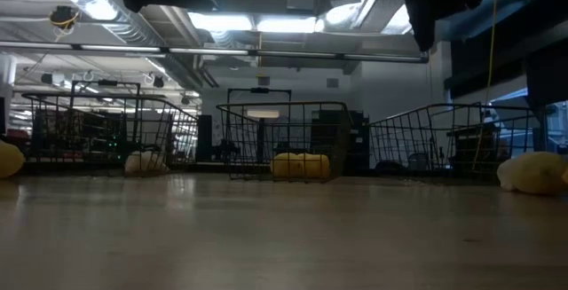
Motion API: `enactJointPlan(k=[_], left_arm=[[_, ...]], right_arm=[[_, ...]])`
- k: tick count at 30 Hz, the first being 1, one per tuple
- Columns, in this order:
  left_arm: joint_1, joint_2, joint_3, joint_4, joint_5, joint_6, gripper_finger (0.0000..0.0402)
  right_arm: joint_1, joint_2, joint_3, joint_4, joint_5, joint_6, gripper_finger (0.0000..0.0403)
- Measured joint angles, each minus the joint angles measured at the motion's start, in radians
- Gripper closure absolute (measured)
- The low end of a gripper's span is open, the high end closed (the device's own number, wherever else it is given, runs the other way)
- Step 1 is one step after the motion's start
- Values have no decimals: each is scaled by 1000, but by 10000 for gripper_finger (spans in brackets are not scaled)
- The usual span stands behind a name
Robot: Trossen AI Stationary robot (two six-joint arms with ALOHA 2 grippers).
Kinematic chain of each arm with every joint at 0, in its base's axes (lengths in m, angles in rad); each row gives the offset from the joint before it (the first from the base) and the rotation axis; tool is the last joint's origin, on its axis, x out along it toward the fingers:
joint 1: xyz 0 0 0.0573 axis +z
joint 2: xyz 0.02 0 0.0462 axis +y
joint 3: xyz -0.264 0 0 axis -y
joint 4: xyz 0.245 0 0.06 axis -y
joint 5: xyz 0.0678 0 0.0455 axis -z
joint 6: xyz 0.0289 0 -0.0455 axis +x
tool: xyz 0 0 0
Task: Sort produce into baskets
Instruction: Put the bell pepper into the right wire basket
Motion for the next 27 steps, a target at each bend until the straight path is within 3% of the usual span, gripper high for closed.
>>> enactJointPlan(k=[9, 18, 27], left_arm=[[0, 0, 0, 4, -3, -22, 160], [0, 0, 0, 4, -7, -31, 160], [0, 0, 0, 0, -7, -32, 160]], right_arm=[[-337, -13, 0, -20, -180, -90, 291], [-713, 121, 0, -29, -493, -155, 291], [-939, 290, 0, -27, -688, -220, 291]])
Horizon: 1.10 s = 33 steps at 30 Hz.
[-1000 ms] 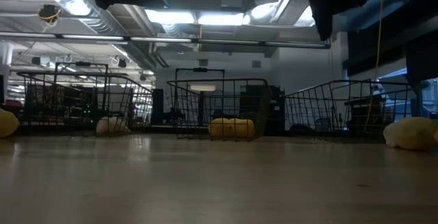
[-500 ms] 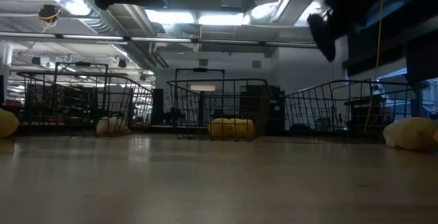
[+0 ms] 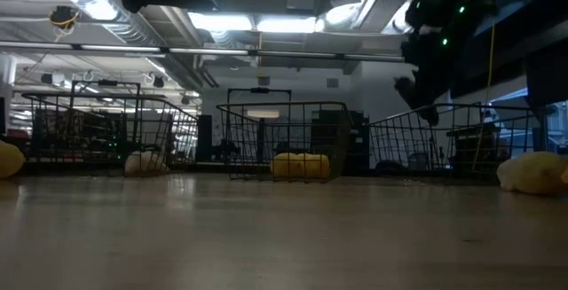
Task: Sort produce into baskets
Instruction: Put the bell pepper into the right wire basket
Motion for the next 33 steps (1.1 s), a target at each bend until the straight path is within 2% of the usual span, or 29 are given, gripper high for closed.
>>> enactJointPlan(k=[9, 33], left_arm=[[0, 0, 0, -1, -16, 6, 160], [0, 0, 0, -1, -24, -11, 160]], right_arm=[[-93, 134, 0, 5, -178, -7, 291], [-104, 413, 1, 55, -209, -46, 290]])
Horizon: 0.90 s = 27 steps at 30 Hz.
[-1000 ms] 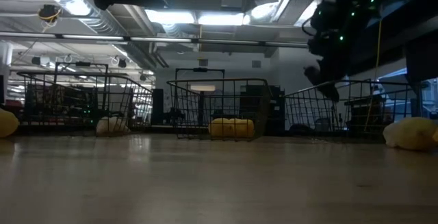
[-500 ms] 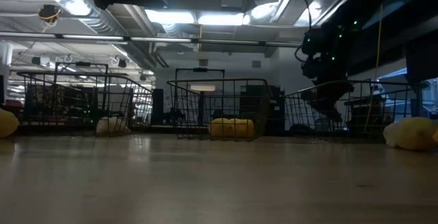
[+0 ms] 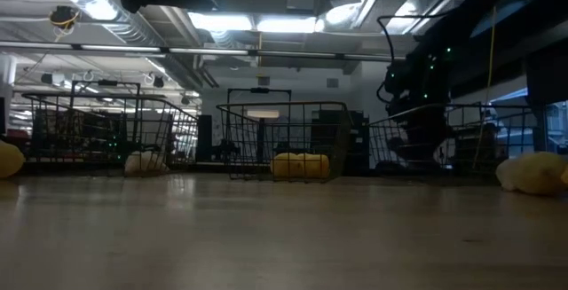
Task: Sort produce into baskets
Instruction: Put the bell pepper into the right wire basket, then put the lemon into the middle wire basket
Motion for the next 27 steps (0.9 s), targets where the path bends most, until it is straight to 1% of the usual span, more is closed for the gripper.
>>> enactJointPlan(k=[5, 9, 14, 17, 23, 27], left_arm=[[0, 0, 0, 0, -8, 0, 160], [0, 0, 0, 0, -13, 0, 160], [0, 0, 0, 0, -14, 0, 160], [0, 0, 0, 0, -14, 0, 160], [0, 0, 0, 0, -14, 0, 160], [0, 0, 0, 0, -14, 0, 160]], right_arm=[[0, 8, 0, 4, 26, -8, 290], [1, 8, 0, 5, 77, -9, 290], [1, 8, 0, 1, 90, -8, 287], [1, 8, 0, 0, 110, -8, 268], [1, 8, 0, 0, 129, -29, 206], [1, 5, 0, -4, 158, -35, 186]])
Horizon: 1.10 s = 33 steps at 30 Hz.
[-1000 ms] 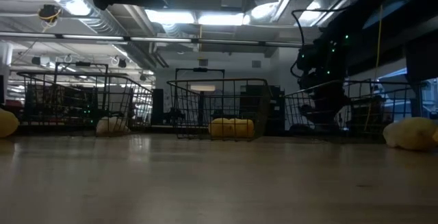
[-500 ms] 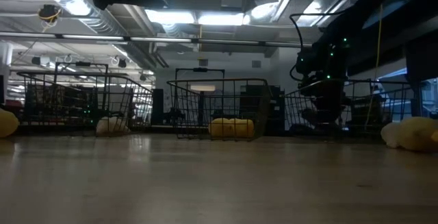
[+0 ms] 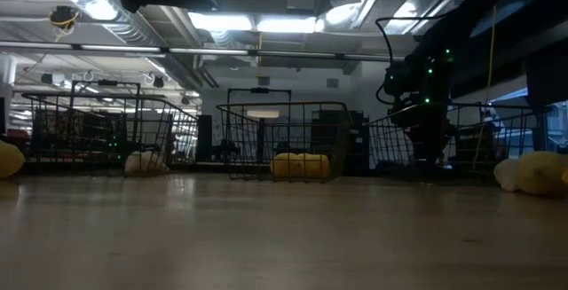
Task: Sort produce into baskets
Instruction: Put the lemon into the middle wire basket
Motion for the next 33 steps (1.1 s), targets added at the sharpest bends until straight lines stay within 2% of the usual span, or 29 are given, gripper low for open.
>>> enactJointPlan(k=[7, 16, 25, 33], left_arm=[[0, 0, 0, 0, 0, 0, 160], [0, 0, 0, 0, 0, -9, 160], [0, 0, 0, 0, 0, -20, 160], [0, 0, 0, 0, -1, -27, 160]], right_arm=[[1, -63, 59, -88, 0, -5, 187], [25, -279, 122, -226, -19, 9, 198], [213, -468, 122, -314, -14, 110, 198], [423, -523, 121, -317, 36, 224, 198]])
